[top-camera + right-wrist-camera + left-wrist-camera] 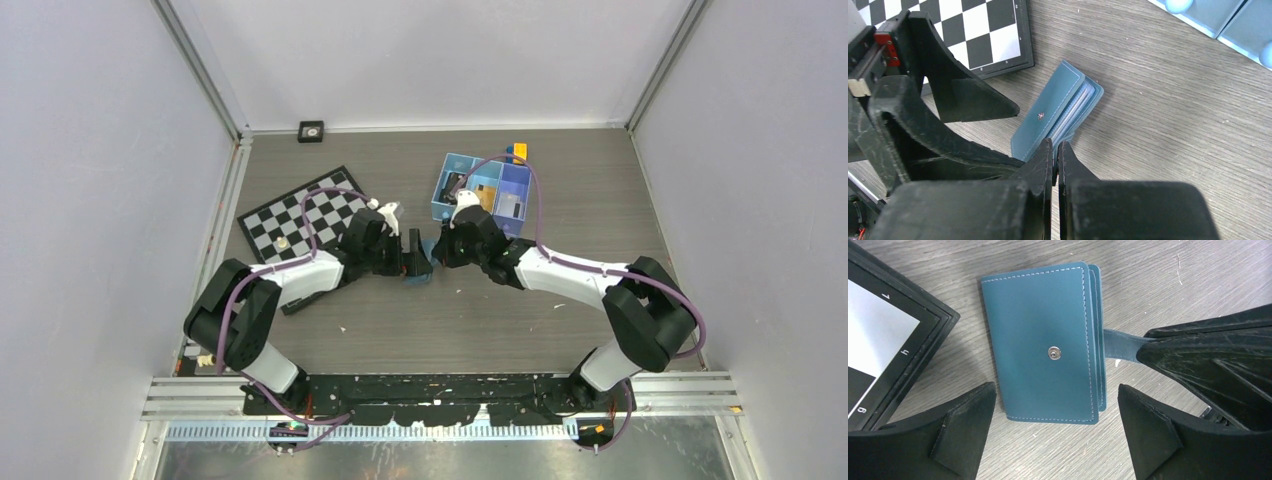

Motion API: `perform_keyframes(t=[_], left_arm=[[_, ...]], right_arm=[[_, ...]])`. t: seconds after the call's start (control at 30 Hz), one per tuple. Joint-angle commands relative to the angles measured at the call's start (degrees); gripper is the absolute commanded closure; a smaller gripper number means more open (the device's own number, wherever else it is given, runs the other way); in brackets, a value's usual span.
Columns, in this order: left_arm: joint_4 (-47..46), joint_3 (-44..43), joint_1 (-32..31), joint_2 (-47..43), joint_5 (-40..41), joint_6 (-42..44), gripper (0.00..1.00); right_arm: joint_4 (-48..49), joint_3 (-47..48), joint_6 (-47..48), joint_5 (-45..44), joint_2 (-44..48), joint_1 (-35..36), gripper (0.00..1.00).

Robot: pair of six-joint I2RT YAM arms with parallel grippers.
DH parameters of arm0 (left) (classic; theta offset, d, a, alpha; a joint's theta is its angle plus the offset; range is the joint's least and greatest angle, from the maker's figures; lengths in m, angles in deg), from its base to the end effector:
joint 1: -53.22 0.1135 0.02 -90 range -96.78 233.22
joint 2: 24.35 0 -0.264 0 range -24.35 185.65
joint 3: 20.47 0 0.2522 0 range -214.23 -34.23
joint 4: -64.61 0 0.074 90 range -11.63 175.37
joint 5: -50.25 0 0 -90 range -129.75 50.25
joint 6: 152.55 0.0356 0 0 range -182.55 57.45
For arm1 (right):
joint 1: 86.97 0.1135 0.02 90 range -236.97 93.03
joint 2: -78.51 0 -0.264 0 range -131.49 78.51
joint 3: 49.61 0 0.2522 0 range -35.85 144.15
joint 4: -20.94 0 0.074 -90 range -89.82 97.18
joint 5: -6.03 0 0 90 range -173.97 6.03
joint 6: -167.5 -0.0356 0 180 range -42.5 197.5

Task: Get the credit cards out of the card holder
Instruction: Open the card holder at the center of the board.

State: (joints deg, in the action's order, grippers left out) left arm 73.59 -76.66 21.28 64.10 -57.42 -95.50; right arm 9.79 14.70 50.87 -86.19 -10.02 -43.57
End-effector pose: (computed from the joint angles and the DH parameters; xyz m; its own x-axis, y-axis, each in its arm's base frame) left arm 0.2550 -0.1717 0.1716 -0.8489 -0.0815 -0.5222 0.2813 0.7669 -0.5769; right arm 0.2426 0.2275 0.2105 -0.6734 -0.0204 -0.7390 -0.4047 0.8467 0.3455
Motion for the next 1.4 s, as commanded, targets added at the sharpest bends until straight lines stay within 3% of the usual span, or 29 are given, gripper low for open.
perform_keyframes(t=[0.0,0.13,0.33,0.5,0.8,0.9,0.97,1.0,1.1,1.27,1.37], left_arm=[[2.69,-3.29,-0.58,1.15,2.35,1.43,0.12],[3.56,-4.39,-0.55,2.32,1.43,1.37,0.46],[2.03,-3.09,-0.44,0.52,2.05,0.59,0.54],[1.74,-2.70,0.46,0.31,1.86,-0.41,0.67],[-1.47,-0.28,3.53,-1.73,-1.31,-2.52,0.70],[-1.33,-0.14,3.87,-2.05,-1.27,-2.55,0.80],[-1.04,-0.08,4.28,-2.34,-0.89,-2.64,0.98],[-0.69,-0.02,4.46,-2.37,-0.49,-2.77,1.00],[0.34,-0.13,4.85,-2.03,0.82,-2.65,1.00],[4.13,-2.87,4.94,1.57,1.26,-1.85,1.00],[6.51,-4.40,4.96,3.38,1.32,-1.22,1.00]], right_arm=[[3.07,-0.11,0.64,-0.03,2.75,0.32,1.00],[2.02,-0.12,0.39,-3.21,3.14,0.37,1.00],[-0.78,0.53,-0.38,-9.57,3.08,0.34,1.00],[-4.24,1.72,-1.20,-14.30,2.33,0.31,1.00],[-6.77,2.92,-1.91,-17.74,1.27,0.19,1.00],[-7.81,3.30,-2.28,-18.97,0.83,0.06,0.99],[-8.60,3.35,-3.28,-19.52,0.70,-0.38,0.93],[-8.74,3.21,-3.97,-19.20,0.68,-0.80,0.88],[-8.49,2.74,-5.76,-16.16,0.52,-2.84,0.78],[-6.68,1.47,-9.39,-5.84,-1.16,-8.63,0.73],[-6.15,1.44,-11.51,-0.76,-3.31,-11.60,0.57]])
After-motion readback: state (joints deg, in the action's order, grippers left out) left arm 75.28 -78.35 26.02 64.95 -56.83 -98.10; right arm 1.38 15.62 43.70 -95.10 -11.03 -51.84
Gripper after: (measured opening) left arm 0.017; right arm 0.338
